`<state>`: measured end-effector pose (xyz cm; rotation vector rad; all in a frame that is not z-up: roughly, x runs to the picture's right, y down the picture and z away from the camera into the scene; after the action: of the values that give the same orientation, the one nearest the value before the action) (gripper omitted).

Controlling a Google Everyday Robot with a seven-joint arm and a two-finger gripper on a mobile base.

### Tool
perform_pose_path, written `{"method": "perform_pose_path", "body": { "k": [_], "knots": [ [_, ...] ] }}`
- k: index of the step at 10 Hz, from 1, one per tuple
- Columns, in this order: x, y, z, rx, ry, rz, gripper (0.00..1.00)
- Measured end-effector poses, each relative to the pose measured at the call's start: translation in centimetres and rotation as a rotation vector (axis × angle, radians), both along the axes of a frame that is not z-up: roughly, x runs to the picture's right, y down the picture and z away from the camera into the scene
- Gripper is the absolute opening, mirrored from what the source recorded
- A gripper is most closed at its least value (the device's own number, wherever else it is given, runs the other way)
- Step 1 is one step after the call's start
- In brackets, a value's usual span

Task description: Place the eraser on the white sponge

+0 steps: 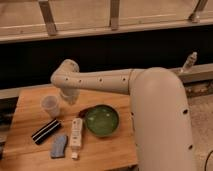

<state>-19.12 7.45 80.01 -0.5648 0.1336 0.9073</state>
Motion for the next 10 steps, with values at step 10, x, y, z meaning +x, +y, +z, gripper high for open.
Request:
{"method": "perform_pose_path", "body": {
  "k": [10],
  "knots": [
    [-4.3,-1.9,-0.8,0.055,-0.261,-0.274,0.04]
  ]
}}
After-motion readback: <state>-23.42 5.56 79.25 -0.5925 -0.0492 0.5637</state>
